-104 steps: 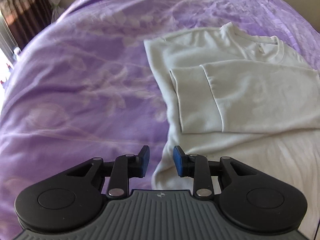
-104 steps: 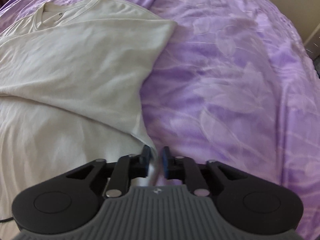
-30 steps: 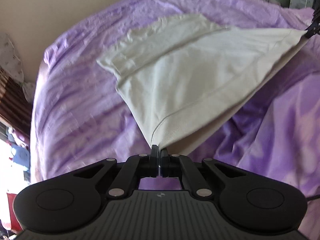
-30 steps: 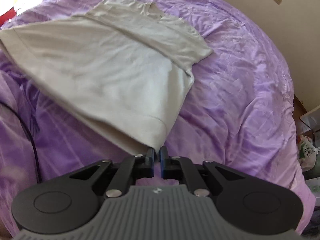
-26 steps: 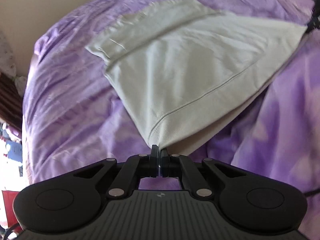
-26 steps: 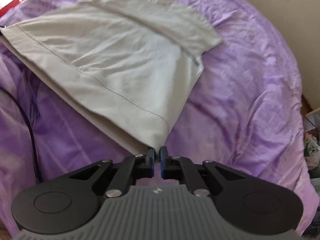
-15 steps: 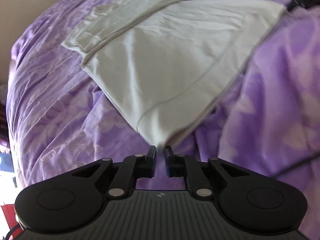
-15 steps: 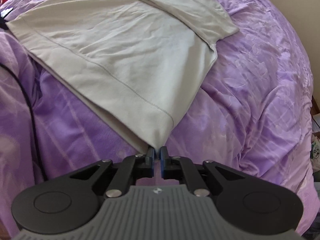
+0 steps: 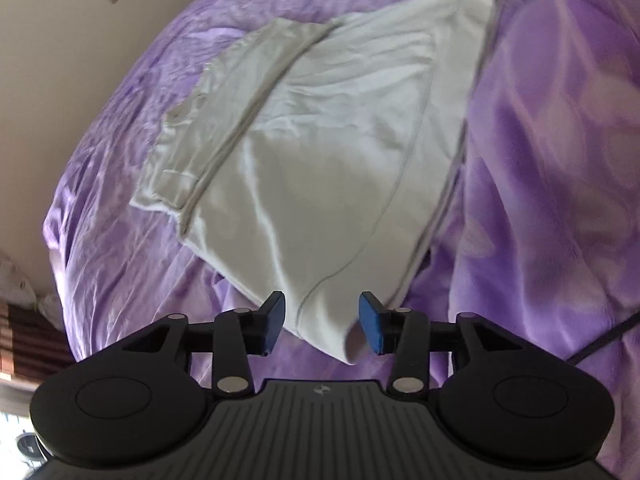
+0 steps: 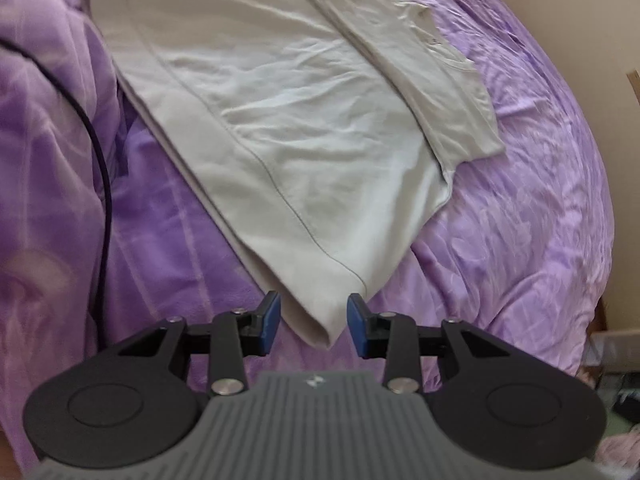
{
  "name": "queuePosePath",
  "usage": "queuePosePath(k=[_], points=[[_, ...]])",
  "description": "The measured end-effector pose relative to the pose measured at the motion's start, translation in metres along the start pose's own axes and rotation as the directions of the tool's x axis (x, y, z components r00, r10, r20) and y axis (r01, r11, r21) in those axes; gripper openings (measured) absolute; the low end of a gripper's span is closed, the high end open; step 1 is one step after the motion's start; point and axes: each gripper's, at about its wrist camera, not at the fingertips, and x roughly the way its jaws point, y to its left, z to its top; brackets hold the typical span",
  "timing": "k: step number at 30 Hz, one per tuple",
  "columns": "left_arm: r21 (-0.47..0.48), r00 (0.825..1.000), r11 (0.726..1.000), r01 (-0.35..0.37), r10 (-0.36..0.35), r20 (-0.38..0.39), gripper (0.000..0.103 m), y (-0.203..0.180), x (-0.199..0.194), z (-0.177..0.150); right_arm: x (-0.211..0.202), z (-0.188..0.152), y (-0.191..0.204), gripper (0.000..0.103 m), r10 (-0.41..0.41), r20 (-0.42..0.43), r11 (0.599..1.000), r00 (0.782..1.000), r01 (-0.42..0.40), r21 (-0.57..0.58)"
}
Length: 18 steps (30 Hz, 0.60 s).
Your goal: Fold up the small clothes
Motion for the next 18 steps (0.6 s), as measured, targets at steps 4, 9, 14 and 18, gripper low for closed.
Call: queuePosePath(k=[4, 9, 14, 18], points=[[0.002, 1.0, 1.0, 0.02, -0.02, -0.001, 0.052, -0.001, 0.01, -0.002, 0.011, 0.004, 0.007, 0.031, -0.015, -0.002, 0.998, 1.0, 0.014, -0.057], [-0.018, 0.997, 0.997, 0.072, -0.072, -0.013, 0.052, 0.0, 0.023, -0.003, 0.024, 0.011, 0.021, 0.03, 0.0, 0.017, 0.991, 1.0, 0.003, -0.131], [-0.077, 0.997, 0.994, 0.079, -0.08, -0.019, 0.003, 0.006, 0.029, -0.003, 0.028, 0.016, 0.017, 0.0, 0.004, 0.019, 0.995, 1.0, -0.002, -0.101], [-0.173, 0.99, 0.975, 0.138, -0.136, 0.023, 0.002, 0.023, 0.02, -0.006, 0.01, 0.013, 0.005, 0.0, 0.025, 0.059, 0.999, 0.998, -0.022, -0.046]])
